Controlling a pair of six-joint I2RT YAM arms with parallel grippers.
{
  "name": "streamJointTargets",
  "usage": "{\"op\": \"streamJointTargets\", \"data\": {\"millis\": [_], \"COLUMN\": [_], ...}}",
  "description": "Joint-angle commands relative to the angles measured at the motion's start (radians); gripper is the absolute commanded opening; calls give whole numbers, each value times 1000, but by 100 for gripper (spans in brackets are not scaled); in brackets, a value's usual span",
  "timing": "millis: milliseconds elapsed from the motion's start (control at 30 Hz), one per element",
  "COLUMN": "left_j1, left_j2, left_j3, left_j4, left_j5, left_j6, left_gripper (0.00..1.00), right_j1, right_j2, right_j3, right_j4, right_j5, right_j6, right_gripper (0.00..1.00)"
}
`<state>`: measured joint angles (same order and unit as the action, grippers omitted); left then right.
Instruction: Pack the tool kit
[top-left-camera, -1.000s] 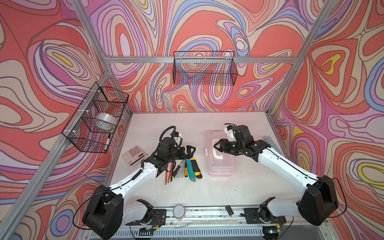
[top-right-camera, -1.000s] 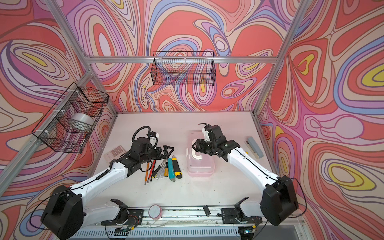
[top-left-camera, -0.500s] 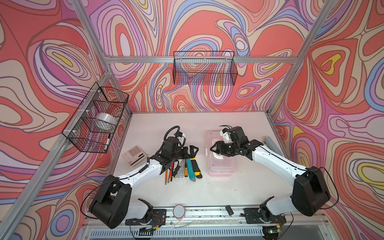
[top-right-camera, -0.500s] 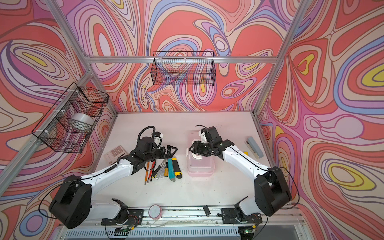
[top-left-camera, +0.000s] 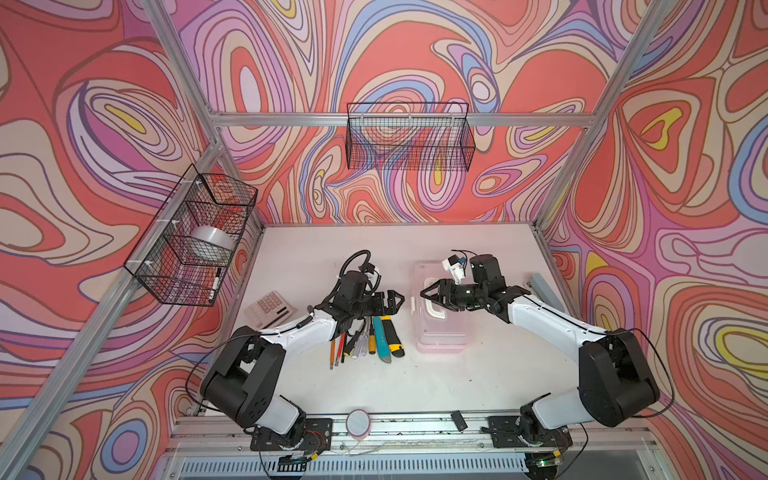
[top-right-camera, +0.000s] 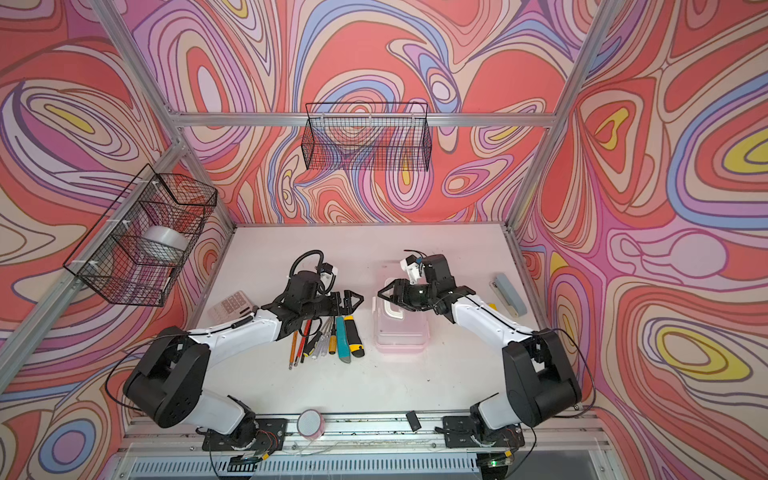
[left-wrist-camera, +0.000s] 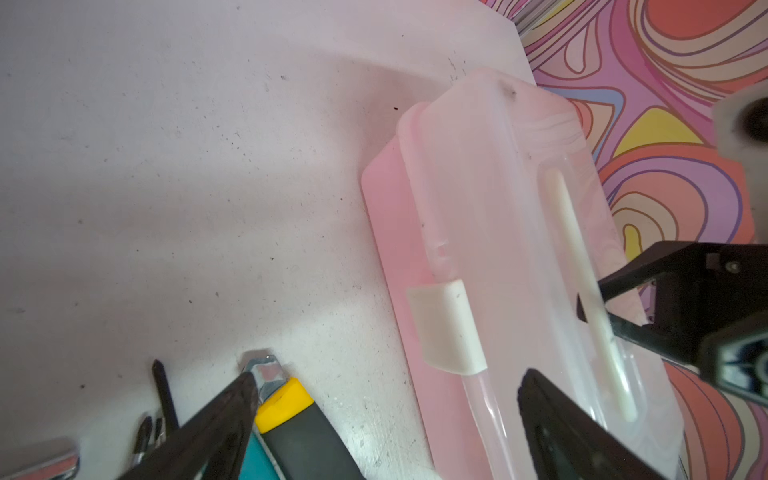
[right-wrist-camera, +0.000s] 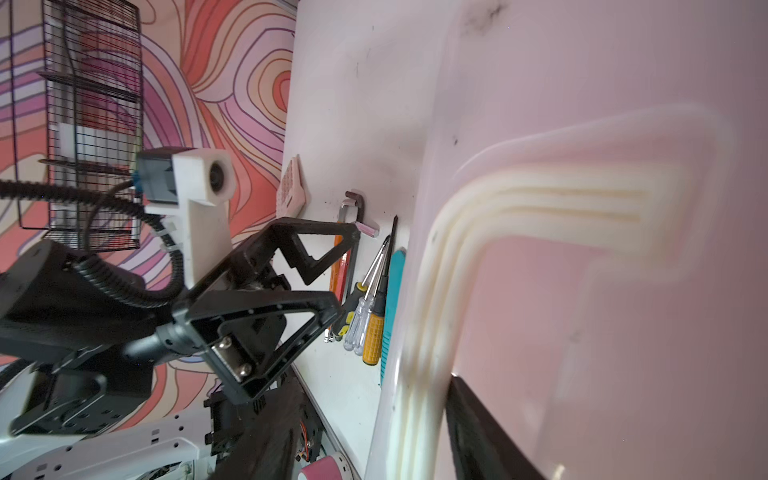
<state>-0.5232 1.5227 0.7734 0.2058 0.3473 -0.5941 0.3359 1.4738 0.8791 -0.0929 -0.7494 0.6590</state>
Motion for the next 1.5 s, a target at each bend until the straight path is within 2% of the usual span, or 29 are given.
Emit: {"op": "streamJointTargets", "data": {"millis": [0, 133, 300, 433, 833, 1033, 1167, 1467], "left_j1": [-8, -11, -12, -18, -26, -40, -46, -56], "left_j2": [24, 39, 60, 90, 184, 205, 208, 223], "left_j3": [34, 45, 73, 101, 129, 136, 147, 171], "left_j4": [43, 43, 43, 47, 80, 96, 92, 83], "left_j5": [19, 30, 42, 58, 97, 103, 104, 108], "left_j6": [-15, -12, -6, -8, -19, -23, -24, -18], "left_gripper": [98, 98, 98, 97, 96, 95, 95, 95], "right_j1": [-22, -23, -22, -22, -21, -20, -20, -9], "right_j2": [24, 34, 53, 70, 75, 113, 130, 172], "right_j3": [-63, -72, -46, -38, -2, 23, 22, 27], "right_j4": [66, 119, 95, 128, 110, 119, 173, 244], "right_j5": [-70, -126, -133, -158, -146, -159, -190, -224], "right_j6": [11, 18, -4, 27, 51, 57, 91, 116], "right_gripper": [58, 57, 57, 56, 54, 51, 42, 41]}}
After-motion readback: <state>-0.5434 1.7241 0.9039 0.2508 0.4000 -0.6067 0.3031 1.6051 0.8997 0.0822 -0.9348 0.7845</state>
